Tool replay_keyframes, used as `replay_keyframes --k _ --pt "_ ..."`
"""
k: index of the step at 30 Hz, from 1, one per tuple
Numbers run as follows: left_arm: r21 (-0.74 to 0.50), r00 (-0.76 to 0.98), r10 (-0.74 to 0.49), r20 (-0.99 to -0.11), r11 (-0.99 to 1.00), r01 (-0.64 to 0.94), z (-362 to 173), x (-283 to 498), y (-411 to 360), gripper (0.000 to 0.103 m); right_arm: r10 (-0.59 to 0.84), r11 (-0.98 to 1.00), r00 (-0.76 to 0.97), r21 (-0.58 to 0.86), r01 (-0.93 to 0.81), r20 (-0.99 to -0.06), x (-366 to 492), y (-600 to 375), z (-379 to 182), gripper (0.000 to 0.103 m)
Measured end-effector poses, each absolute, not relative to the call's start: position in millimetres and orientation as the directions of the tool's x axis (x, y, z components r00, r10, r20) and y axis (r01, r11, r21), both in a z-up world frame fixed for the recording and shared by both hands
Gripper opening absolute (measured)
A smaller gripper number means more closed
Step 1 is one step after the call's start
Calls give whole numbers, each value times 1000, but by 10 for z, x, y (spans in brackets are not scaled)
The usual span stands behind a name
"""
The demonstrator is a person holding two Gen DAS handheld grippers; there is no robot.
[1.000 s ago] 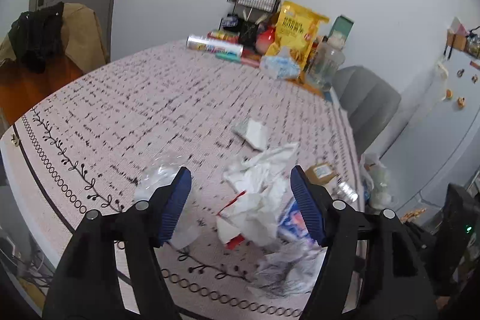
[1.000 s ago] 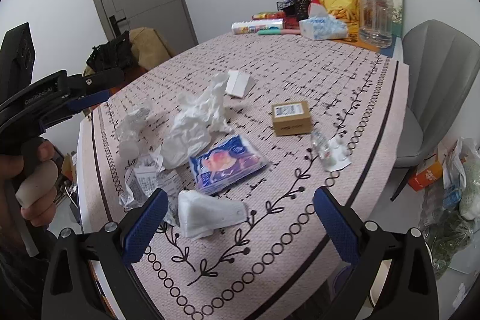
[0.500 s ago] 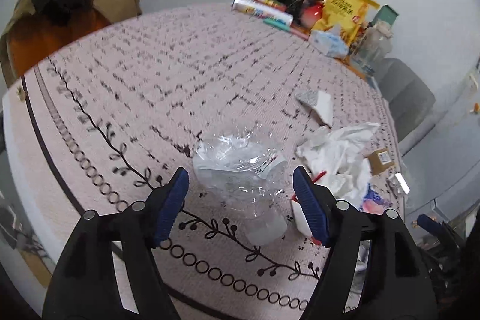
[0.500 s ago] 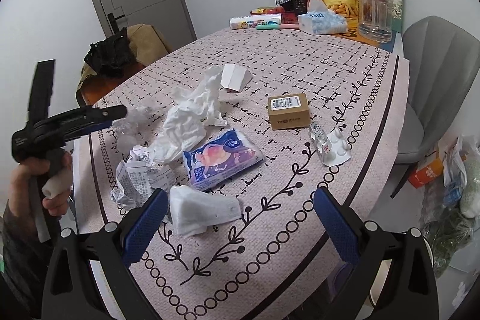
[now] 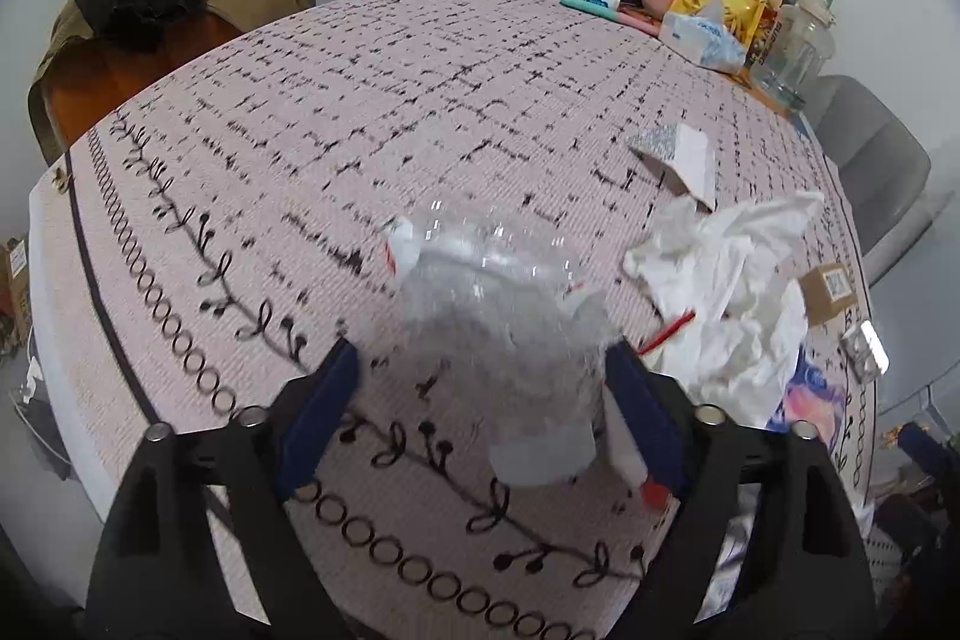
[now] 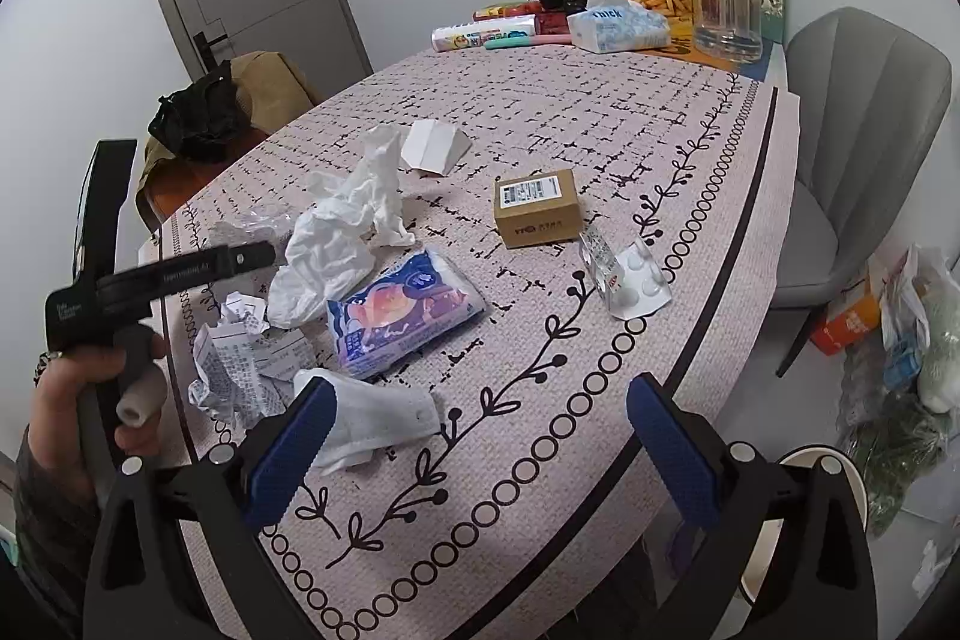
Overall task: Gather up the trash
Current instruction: 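Lower the left gripper onto the crumpled plastic bottle and close on it, then lift the bottle with the left gripper while the right gripper grasps a white tissue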
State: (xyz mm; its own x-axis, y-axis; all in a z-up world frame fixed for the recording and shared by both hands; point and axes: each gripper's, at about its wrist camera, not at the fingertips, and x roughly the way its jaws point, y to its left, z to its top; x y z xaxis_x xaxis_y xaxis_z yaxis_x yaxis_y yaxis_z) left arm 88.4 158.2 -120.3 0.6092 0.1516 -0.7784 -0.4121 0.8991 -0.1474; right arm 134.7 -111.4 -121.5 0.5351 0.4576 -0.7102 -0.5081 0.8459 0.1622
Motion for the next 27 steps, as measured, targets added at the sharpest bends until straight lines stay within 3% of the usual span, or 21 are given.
replay_keyframes --k 4,7,12,21,24,27 --pt "-182 619 145 -772 882 -434 -1177 703 1682 49 466 840 528 165 -518 -710 1312 -1071 -1224 95" --pt "-210 637 142 -758 871 -444 -1170 576 1766 40 471 833 527 160 -529 -707 1267 -1047 -1212 95" --pt "-238 673 141 -726 866 -439 -1145 460 1794 34 476 831 527 164 -532 -704 1237 -1047 -1200 95" --pt "-265 726 133 -674 874 -406 -879 346 1736 33 476 813 508 139 -566 -718 1199 -896 -1209 94" --pt "-274 742 127 -659 878 -393 -797 285 1711 32 471 798 476 129 -588 -742 1204 -770 -1292 87" --pt "-277 750 123 -650 881 -385 -740 242 1695 32 476 788 436 151 -597 -764 1249 -700 -1379 70"
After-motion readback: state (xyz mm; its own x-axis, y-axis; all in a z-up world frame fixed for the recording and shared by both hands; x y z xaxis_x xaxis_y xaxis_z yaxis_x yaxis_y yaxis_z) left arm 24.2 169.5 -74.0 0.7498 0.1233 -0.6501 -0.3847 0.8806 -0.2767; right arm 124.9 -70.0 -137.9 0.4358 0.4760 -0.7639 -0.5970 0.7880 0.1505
